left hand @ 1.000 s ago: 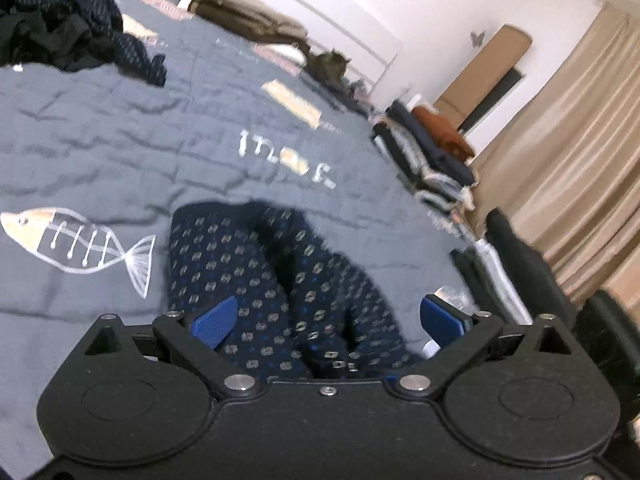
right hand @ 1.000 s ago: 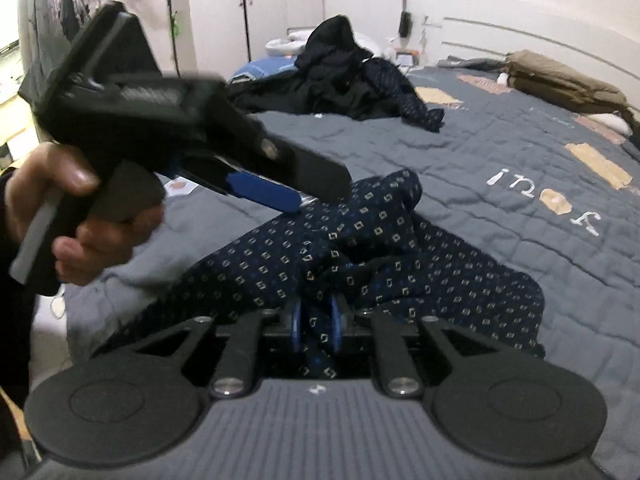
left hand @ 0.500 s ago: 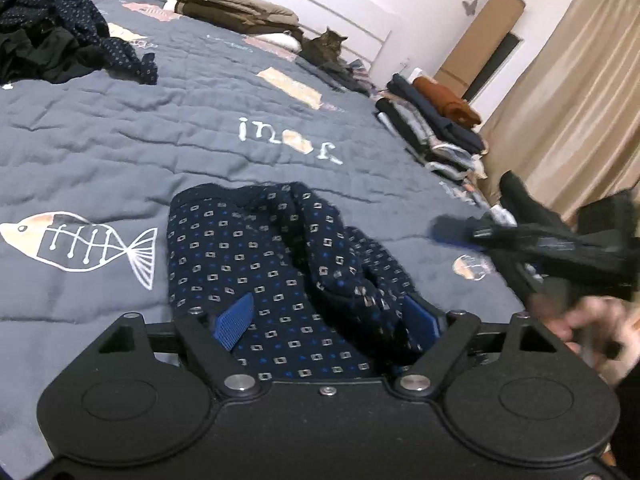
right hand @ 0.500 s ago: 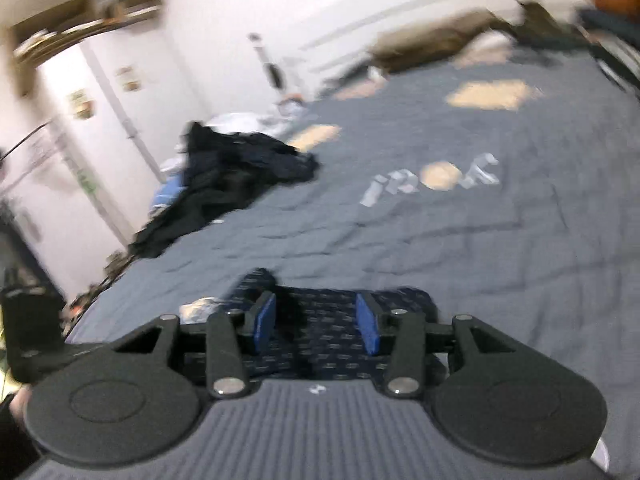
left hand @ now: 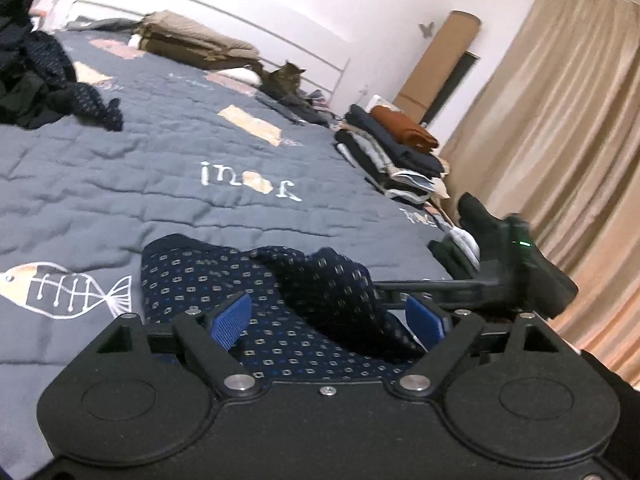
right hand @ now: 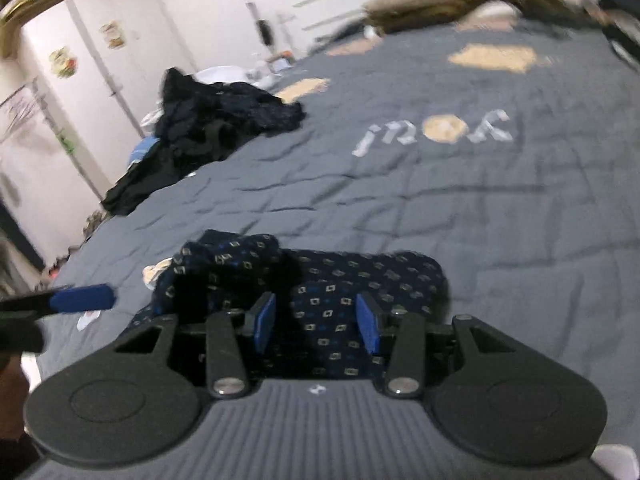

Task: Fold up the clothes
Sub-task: 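Grasp the sweater fold with the left tool while the right tool holds the edge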

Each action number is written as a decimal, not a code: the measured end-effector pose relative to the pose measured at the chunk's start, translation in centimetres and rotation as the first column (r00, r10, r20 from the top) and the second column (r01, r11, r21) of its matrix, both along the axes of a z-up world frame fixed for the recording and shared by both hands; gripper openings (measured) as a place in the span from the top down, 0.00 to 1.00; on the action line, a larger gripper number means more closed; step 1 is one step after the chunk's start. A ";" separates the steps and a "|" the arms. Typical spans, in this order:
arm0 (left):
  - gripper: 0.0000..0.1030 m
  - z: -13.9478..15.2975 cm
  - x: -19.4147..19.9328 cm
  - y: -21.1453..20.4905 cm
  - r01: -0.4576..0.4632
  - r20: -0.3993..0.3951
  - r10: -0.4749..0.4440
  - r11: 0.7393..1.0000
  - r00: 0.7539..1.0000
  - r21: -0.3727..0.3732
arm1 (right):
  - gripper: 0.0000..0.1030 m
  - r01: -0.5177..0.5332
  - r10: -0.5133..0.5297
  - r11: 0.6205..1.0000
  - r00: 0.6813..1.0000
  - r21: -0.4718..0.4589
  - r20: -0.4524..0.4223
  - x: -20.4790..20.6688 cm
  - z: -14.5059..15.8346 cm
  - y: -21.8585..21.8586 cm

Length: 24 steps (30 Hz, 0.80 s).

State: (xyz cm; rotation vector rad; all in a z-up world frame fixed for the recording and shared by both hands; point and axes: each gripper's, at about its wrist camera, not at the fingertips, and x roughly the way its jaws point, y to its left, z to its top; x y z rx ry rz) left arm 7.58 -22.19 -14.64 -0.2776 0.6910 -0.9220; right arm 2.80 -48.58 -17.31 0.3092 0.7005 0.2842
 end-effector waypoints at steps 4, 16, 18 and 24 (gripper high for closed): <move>0.21 -0.9 0.9 0.1 -0.018 -0.081 0.014 0.998 0.997 -0.055 | 0.58 -0.090 0.091 0.995 0.996 -0.043 0.024 -0.5 1.0 1.9; 0.80 -4.5 3.1 -0.2 -0.091 -0.241 0.076 0.994 0.968 -0.052 | 0.58 -0.104 0.105 0.993 0.995 -0.051 0.003 -0.8 1.3 1.5; 0.84 -4.3 3.0 -0.2 -0.074 -0.226 0.059 0.995 0.972 -0.060 | 0.58 -0.079 0.079 0.996 0.997 -0.036 0.020 -1.0 1.7 0.6; 0.87 -3.0 1.3 -1.1 0.013 -0.120 -0.017 0.999 0.993 -0.034 | 0.58 0.019 -0.021 0.999 0.999 0.046 0.030 -1.1 1.7 -2.5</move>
